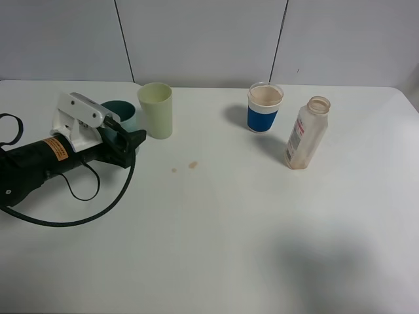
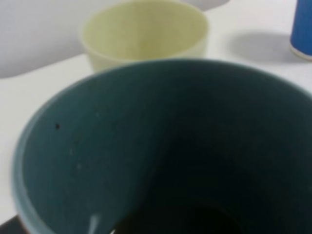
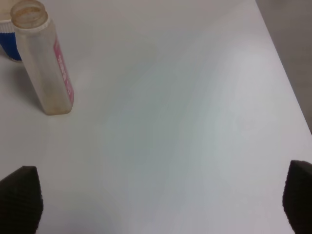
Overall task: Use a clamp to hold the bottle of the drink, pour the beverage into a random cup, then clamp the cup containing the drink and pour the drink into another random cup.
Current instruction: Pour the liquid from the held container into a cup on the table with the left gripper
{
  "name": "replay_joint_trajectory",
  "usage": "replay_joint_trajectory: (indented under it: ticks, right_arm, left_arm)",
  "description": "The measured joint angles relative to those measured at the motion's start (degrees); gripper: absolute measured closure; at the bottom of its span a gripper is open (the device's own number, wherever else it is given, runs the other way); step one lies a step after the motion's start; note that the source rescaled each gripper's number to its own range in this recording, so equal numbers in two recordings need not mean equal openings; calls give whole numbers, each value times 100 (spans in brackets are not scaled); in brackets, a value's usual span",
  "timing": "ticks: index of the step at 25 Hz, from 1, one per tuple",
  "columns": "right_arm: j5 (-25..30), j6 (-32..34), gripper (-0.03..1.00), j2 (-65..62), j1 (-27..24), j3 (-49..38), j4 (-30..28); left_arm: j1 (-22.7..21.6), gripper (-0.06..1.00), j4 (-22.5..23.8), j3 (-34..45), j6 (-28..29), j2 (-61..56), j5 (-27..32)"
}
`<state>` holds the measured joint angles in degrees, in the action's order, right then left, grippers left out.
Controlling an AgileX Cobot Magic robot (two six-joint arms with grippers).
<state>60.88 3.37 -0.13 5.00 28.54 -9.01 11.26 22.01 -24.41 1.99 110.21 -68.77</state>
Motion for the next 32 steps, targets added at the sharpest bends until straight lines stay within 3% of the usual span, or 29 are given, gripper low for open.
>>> replay_joint_trajectory:
  ticks: [19,24,32]
  right_arm:
    - [0,0,-3,0,0,0,0]
    - [0,0,-3,0,0,0,0]
    - [0,0,-3,0,0,0,0]
  left_arm:
    - [-2288,93,1476,5,5,-796,0]
    - [-2454,93,1635,-234,80,-796,15]
    - [-2454,93,2233,-1084,837,-796,44]
